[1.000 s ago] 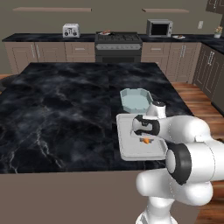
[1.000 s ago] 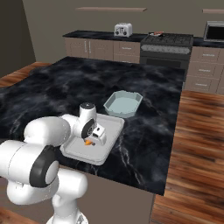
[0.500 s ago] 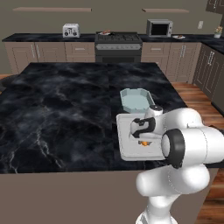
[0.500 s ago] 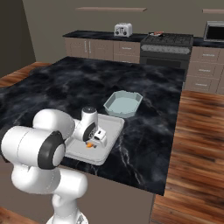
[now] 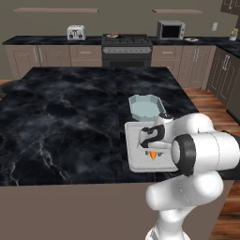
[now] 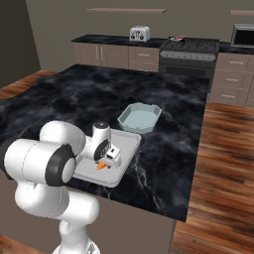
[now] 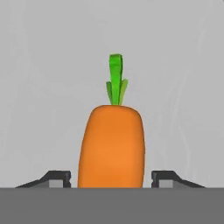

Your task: Place the cold items (apple and carrot) from the fridge in one tupperware on the dining counter. Place the warm items (kebab skewer and hot dog) in the stove area in another tupperware.

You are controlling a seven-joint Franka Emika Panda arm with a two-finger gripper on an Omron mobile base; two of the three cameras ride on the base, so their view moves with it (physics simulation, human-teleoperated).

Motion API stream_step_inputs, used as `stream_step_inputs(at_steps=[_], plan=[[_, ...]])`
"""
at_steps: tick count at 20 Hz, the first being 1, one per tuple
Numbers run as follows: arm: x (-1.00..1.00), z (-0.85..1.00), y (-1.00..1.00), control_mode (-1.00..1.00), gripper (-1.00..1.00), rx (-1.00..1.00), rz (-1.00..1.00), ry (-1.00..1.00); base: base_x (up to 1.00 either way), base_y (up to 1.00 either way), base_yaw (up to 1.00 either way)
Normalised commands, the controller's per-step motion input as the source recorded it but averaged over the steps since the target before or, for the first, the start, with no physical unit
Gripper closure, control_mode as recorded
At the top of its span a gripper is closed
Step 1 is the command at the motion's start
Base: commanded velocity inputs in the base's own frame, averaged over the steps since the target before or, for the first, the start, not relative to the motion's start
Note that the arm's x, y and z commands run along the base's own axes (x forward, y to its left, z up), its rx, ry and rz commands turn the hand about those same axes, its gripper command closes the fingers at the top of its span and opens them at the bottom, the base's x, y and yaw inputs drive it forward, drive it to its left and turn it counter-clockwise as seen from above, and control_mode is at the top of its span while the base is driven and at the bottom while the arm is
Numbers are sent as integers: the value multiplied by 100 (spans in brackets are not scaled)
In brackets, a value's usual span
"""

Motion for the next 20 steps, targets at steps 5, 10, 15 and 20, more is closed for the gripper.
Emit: stream_step_inputs(at_steps=[5, 10, 15, 20], plan=[[-35, 24, 0, -100, -100, 0, -1, -6, 0, 0, 0], [-37, 55, 5, -100, -100, 0, 0, -16, 0, 0, 0], [-44, 56, 14, -100, -100, -1, 0, -13, 0, 0, 0], [-60, 50, 20, -100, -100, -1, 0, -2, 0, 0, 0]])
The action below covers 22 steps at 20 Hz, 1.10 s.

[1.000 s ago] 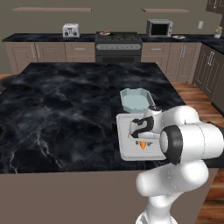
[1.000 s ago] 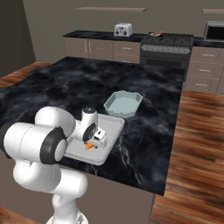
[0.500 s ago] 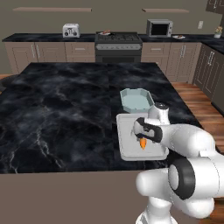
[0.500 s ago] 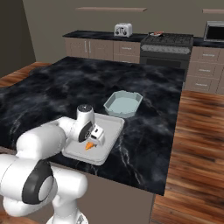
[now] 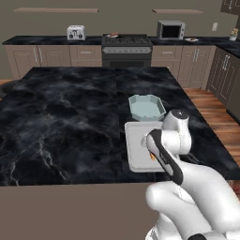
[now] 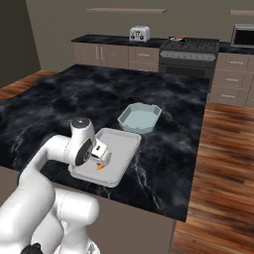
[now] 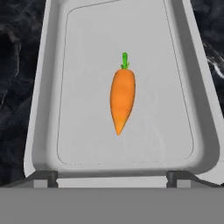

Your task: Place the cold items (apple and carrot) from the fridge in one tupperware on the dining counter. Place the warm items (kebab skewer and hot dog) in the stove area in another tupperware.

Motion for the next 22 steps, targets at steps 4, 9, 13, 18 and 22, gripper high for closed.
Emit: stream_step_inputs(at_steps=[4, 9, 13, 18, 22], plan=[[-58, 51, 15, -100, -100, 0, 0, 0, 0, 0, 0], [-52, 51, 9, -100, -100, -1, 0, 0, 0, 0, 0], [-47, 45, 0, -100, -100, 0, 0, 0, 0, 0, 0], [-49, 49, -1, -100, -100, 0, 0, -5, 0, 0, 0], [-54, 23, -7, 100, -100, 0, -1, -15, -18, 0, 0]])
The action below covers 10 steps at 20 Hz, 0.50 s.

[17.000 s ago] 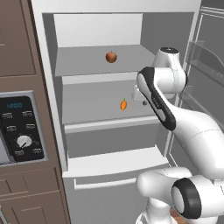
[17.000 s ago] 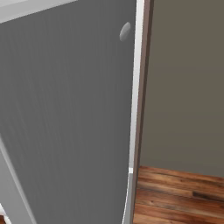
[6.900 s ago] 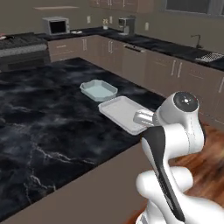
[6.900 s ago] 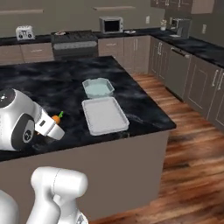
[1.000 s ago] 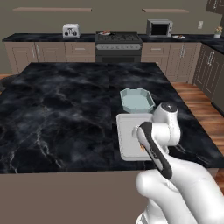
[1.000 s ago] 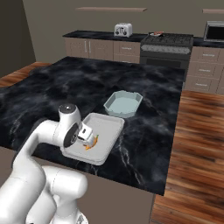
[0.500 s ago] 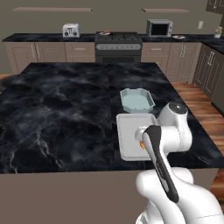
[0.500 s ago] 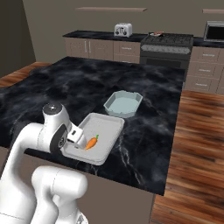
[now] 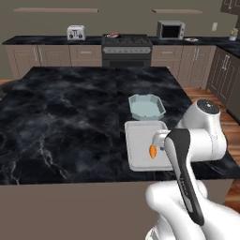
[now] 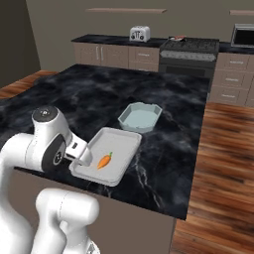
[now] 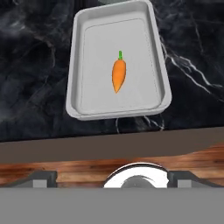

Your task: Place the cold items (apple and carrot) from the fridge in one tupperware on the dining counter. Place the warm items (kebab skewer and hot dog) in the stove area in another tupperware.

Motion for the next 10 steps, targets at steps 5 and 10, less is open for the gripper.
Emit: stream_step_inputs(at_steps=[5, 10], plan=[[0, 0, 0, 100, -100, 0, 0, 0, -49, 37, 13], [0, 0, 0, 100, -100, 0, 0, 0, -26, 77, 74]])
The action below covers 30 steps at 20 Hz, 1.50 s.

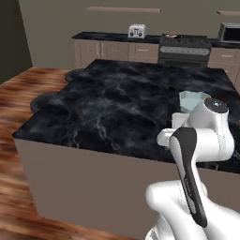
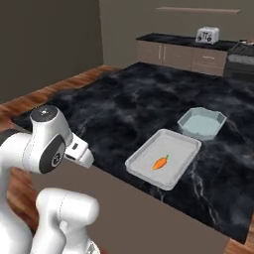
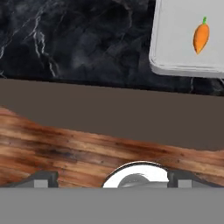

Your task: Place the cold items (apple and carrot) from the fridge in one tupperware on the dining counter. Place the warm items (kebab skewer and hot dog) in the stove area in another tupperware.

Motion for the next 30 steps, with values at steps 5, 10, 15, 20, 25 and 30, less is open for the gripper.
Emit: stream_step_inputs(at_steps=[5, 10, 15, 20, 25, 30], plan=[[0, 0, 0, 100, -100, 0, 0, 0, -14, 74, 99], [0, 0, 0, 100, -100, 0, 0, 0, 3, 73, 94], [0, 0, 0, 100, -100, 0, 0, 0, 73, 40, 64], [0, 0, 0, 100, -100, 0, 0, 0, 100, 0, 48], [0, 0, 0, 100, -100, 0, 0, 0, 100, 0, 43], [0, 0, 0, 100, -100, 0, 0, 0, 100, 0, 43]])
